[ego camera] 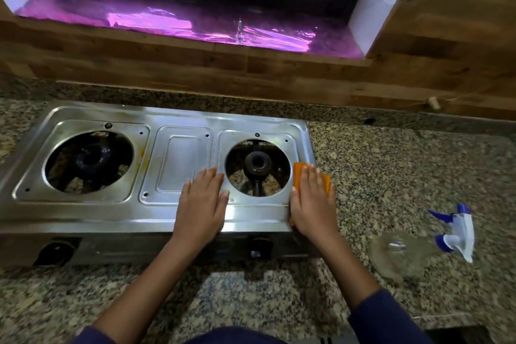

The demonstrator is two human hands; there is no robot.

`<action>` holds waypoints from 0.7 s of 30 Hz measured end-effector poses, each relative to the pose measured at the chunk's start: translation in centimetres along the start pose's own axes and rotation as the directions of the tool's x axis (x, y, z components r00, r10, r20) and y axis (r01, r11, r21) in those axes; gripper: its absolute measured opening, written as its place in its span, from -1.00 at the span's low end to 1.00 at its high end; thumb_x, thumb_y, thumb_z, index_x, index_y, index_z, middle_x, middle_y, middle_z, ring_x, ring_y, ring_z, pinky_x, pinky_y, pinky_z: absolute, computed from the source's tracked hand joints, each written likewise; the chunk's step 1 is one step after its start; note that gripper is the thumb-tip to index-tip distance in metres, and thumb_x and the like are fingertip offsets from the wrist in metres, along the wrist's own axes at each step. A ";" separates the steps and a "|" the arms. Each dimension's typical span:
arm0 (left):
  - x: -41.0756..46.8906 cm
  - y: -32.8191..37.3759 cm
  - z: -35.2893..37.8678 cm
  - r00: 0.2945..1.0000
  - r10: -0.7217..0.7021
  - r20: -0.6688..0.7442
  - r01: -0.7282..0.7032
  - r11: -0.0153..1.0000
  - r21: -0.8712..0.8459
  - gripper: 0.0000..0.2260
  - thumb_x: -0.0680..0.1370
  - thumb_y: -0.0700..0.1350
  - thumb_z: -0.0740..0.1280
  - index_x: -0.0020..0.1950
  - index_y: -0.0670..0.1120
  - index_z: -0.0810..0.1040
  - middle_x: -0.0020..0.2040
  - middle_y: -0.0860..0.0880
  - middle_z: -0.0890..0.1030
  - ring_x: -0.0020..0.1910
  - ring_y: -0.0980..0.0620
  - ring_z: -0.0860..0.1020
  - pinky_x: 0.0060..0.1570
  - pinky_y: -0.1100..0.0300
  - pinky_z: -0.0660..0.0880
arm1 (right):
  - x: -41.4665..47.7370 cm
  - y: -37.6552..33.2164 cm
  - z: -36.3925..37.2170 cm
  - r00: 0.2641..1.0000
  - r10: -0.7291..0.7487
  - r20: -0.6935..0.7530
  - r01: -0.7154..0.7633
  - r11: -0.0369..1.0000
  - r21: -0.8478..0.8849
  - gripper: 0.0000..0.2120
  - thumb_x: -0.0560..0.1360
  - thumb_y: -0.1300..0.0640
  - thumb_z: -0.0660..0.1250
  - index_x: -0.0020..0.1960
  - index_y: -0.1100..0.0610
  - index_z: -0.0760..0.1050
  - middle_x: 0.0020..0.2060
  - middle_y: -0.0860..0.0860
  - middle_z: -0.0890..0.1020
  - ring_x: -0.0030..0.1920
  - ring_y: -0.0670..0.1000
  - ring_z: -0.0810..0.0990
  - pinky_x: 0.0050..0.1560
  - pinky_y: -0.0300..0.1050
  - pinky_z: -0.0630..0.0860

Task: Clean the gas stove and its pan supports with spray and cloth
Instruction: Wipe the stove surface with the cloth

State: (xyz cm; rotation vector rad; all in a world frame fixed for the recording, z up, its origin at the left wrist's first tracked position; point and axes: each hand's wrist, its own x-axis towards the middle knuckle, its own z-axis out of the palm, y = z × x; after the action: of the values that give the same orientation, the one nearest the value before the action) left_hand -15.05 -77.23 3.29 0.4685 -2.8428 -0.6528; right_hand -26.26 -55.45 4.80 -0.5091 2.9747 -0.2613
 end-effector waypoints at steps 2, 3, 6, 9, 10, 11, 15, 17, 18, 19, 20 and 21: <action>0.1 0.0 0.3 1.000 -0.020 -0.002 0.020 0.999 0.031 -0.48 0.60 0.10 -0.02 0.47 -0.09 0.38 0.50 -0.08 0.34 0.51 -0.08 0.24 0.48 -0.11 0.17 | 2.5 0.0 -0.3 1.000 -0.021 -0.012 0.021 1.000 0.003 -0.41 0.66 -0.10 -0.14 0.60 0.12 -0.15 0.60 0.04 -0.09 0.58 0.02 -0.14 0.54 0.10 -0.21; 0.1 -0.1 0.4 1.000 -0.027 -0.002 0.027 0.999 0.035 -0.48 0.60 0.10 -0.02 0.47 -0.10 0.38 0.50 -0.09 0.34 0.51 -0.08 0.25 0.48 -0.10 0.17 | 4.0 0.0 -0.4 0.999 -0.031 -0.017 0.031 1.000 0.004 -0.41 0.66 -0.10 -0.13 0.60 0.12 -0.14 0.60 0.04 -0.08 0.58 0.03 -0.14 0.54 0.10 -0.21; 0.2 -0.2 0.4 0.999 -0.040 0.004 0.039 0.998 0.043 -0.48 0.60 0.09 -0.01 0.46 -0.10 0.39 0.50 -0.09 0.34 0.50 -0.08 0.26 0.48 -0.10 0.18 | 9.1 -0.4 -0.6 0.999 -0.053 -0.012 0.053 0.999 -0.006 -0.41 0.66 -0.11 -0.13 0.60 0.13 -0.12 0.60 0.06 -0.05 0.59 0.04 -0.11 0.55 0.12 -0.17; 0.1 0.0 0.4 0.999 -0.049 0.005 0.049 0.998 0.037 -0.49 0.60 0.09 0.00 0.48 -0.09 0.37 0.51 -0.06 0.33 0.52 -0.04 0.23 0.49 -0.08 0.17 | 13.7 -1.1 -0.8 0.998 -0.058 -0.016 0.058 0.998 -0.001 -0.40 0.66 -0.12 -0.13 0.60 0.15 -0.10 0.60 0.08 -0.03 0.59 0.06 -0.09 0.55 0.17 -0.16; 0.0 0.0 0.4 0.999 -0.053 0.004 0.053 0.998 0.038 -0.50 0.61 0.09 0.00 0.48 -0.09 0.36 0.52 -0.05 0.32 0.53 -0.03 0.21 0.49 -0.06 0.16 | 15.1 -1.6 -0.8 0.998 -0.058 -0.018 0.058 0.998 0.011 -0.40 0.66 -0.12 -0.12 0.60 0.16 -0.09 0.59 0.09 -0.02 0.59 0.07 -0.08 0.54 0.17 -0.16; -0.1 0.0 0.3 0.999 -0.053 0.003 0.053 0.998 0.040 -0.50 0.62 0.09 0.00 0.49 -0.08 0.36 0.52 -0.05 0.32 0.53 -0.01 0.20 0.50 -0.05 0.15 | 16.2 -1.9 -0.8 0.998 -0.056 -0.028 0.057 0.998 0.022 -0.40 0.66 -0.12 -0.12 0.60 0.17 -0.07 0.59 0.10 -0.01 0.59 0.08 -0.08 0.54 0.17 -0.16; 0.0 0.1 0.4 0.998 -0.063 0.008 0.063 0.997 0.035 -0.50 0.63 0.09 -0.01 0.51 -0.06 0.33 0.53 -0.01 0.29 0.55 0.03 0.16 0.52 -0.01 0.10 | 19.7 -4.9 -0.4 0.996 -0.089 -0.025 0.090 0.995 0.051 -0.41 0.66 -0.11 -0.10 0.58 0.21 0.01 0.58 0.13 0.06 0.58 0.11 -0.05 0.53 0.19 -0.17; 0.0 0.2 0.4 0.998 -0.067 0.008 0.066 0.998 0.023 -0.51 0.63 0.09 -0.02 0.52 -0.04 0.31 0.54 0.02 0.27 0.55 0.06 0.13 0.52 -0.01 0.10 | 20.3 -7.4 0.2 0.990 -0.140 -0.008 0.140 0.989 0.047 -0.41 0.66 -0.11 -0.10 0.58 0.21 0.02 0.58 0.13 0.07 0.58 0.10 -0.04 0.53 0.19 -0.19; 0.1 0.2 0.4 0.998 -0.068 0.005 0.068 0.998 0.016 -0.51 0.63 0.09 -0.01 0.52 -0.04 0.31 0.54 0.03 0.27 0.55 0.07 0.13 0.52 0.00 0.10 | 20.3 -9.0 0.6 0.984 -0.179 0.001 0.179 0.983 0.046 -0.41 0.66 -0.11 -0.11 0.58 0.20 0.02 0.58 0.12 0.08 0.58 0.09 -0.04 0.53 0.18 -0.20; 0.0 0.2 0.4 0.998 -0.069 -0.003 0.069 0.998 0.006 -0.52 0.63 0.09 -0.01 0.51 -0.03 0.32 0.54 0.04 0.28 0.55 0.08 0.14 0.51 0.01 0.10 | 20.2 -10.5 1.0 0.975 -0.221 0.009 0.220 0.974 0.053 -0.41 0.66 -0.11 -0.10 0.58 0.19 0.03 0.58 0.11 0.08 0.58 0.09 -0.03 0.53 0.18 -0.21; 0.2 0.3 0.4 0.998 -0.064 -0.010 0.064 0.998 -0.003 -0.52 0.63 0.08 0.00 0.51 -0.03 0.33 0.53 0.04 0.29 0.54 0.09 0.15 0.51 0.02 0.11 | 20.1 -12.1 1.3 0.965 -0.262 0.010 0.260 0.963 0.067 -0.42 0.66 -0.11 -0.09 0.58 0.18 0.04 0.58 0.11 0.09 0.58 0.08 -0.03 0.53 0.18 -0.21; 0.1 0.3 0.3 0.998 -0.063 -0.017 0.063 0.998 -0.014 -0.53 0.63 0.08 0.00 0.50 -0.03 0.34 0.52 0.05 0.30 0.54 0.09 0.16 0.51 0.02 0.12 | 19.7 -13.7 1.7 0.954 -0.300 0.013 0.298 0.951 0.078 -0.42 0.65 -0.11 -0.09 0.58 0.17 0.05 0.58 0.11 0.09 0.58 0.09 -0.02 0.53 0.18 -0.21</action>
State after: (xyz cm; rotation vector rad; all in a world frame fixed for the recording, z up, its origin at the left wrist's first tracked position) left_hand -15.28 -76.93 3.15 0.5604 -2.8155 -0.6748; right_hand -40.15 -75.14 4.06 -0.9466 2.8412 -0.3889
